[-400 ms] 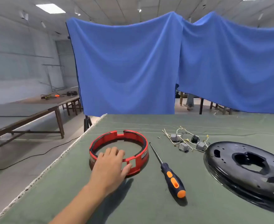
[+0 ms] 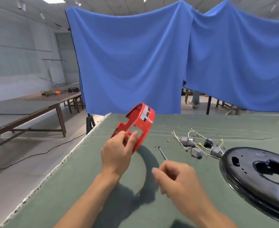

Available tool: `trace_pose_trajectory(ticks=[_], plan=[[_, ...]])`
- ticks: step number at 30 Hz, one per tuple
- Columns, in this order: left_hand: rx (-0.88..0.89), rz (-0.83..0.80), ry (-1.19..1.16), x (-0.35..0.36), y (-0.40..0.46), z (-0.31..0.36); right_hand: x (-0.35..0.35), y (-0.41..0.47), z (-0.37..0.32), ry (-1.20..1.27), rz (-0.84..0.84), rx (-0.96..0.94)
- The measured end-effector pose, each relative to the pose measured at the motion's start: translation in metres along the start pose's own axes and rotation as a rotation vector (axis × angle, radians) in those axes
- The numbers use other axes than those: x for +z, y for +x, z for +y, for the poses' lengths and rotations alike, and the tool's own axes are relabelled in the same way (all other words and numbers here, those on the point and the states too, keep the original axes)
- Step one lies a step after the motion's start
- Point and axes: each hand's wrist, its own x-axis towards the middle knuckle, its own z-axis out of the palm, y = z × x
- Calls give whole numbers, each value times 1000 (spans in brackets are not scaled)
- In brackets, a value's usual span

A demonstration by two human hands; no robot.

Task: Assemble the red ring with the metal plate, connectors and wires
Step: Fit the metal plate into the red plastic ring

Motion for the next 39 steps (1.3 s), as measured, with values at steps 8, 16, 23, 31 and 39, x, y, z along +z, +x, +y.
trace_pose_trajectory(ticks=[8,16,23,31,39], plan=[[-1111,110,-1216,-2,22,0,19,60,32,-132,61,-45],[-1398,172,-1346,-1,-7,-30,24,64,54,-349,7,-198],[-1193,167,-872,8,-15,-21,16,66,61,-324,-1,-165],[-304,-38,125,10,-38,-15,-2,60,63,-283,89,-44],[215,-567,477,13,-44,-11,-10,56,65,-405,107,150]])
